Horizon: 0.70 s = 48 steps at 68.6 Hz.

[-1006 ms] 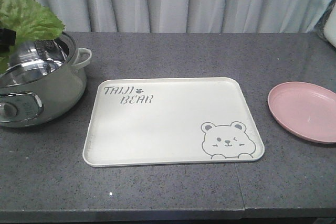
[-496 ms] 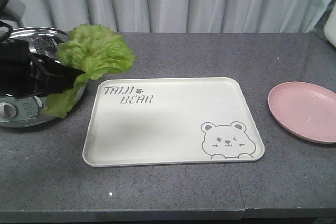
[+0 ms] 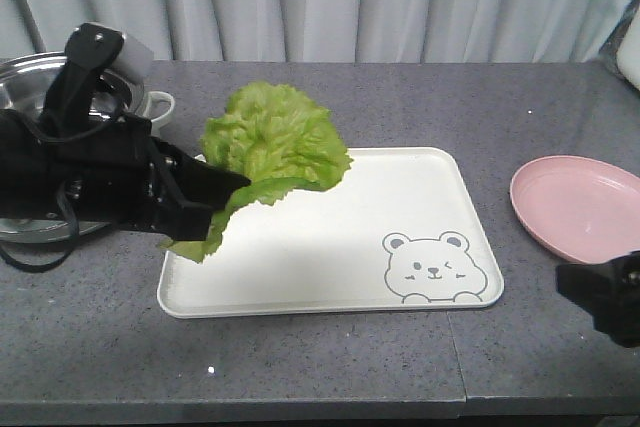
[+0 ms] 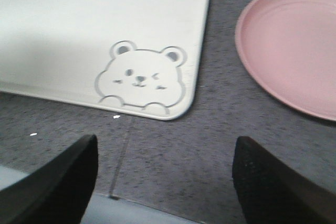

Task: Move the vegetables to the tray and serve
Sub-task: 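Lift the lettuce leaf out of the pot over the tray with left gripper, then grasp the lettuce leaf with the right gripper from the left gripper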

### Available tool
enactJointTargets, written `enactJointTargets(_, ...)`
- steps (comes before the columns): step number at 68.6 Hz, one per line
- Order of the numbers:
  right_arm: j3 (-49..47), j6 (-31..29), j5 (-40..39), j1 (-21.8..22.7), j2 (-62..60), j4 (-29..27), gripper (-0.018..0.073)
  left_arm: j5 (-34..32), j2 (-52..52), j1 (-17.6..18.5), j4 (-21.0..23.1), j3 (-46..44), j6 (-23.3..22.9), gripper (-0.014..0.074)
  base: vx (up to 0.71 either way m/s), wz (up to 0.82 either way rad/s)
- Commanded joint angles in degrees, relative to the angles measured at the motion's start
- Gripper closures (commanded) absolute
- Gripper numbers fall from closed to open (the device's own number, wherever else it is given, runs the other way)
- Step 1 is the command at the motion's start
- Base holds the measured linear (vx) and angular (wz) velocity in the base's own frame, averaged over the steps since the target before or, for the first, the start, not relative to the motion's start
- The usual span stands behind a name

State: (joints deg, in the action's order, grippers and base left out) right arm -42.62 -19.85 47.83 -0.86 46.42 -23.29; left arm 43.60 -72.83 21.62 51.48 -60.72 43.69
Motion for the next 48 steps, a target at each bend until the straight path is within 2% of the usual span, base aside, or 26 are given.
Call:
enactJointTargets(1,-2.73,-10.56,-0.12,0.29,4.15,-13.03,0.0072,-1.64,-0.21,1.85,3.14,-1.40,0.18,0.0605,0.00,0.00)
enactJointTargets(13,-2.78,-26.32,3.47,0.29,10.04,-32.07,0.0091,-1.93,-3.18,5.35,4.60,-1.40,0.18,0.0605,0.00,0.00)
enactJointTargets(28,-2.78,-40.48,11.06,0.29,17.23,-52.57,0.0105,-2.25,-5.74,7.58,6.67,-1.46,1.35,0.0604,0.00,0.00)
enactJointTargets(37,-2.80,-45.23,13.42,0.29,21.97,-59.79,0.0107,-2.34,-5.64,7.51,7.88,-1.46,1.63,0.0604,0.00,0.00)
enactJointTargets(48,-4.56,-47.52,16.83,0.08,27.01,-63.32,0.0107,-2.39,-5.64,7.51,8.06,-1.46,1.63,0.0604,0.00,0.00)
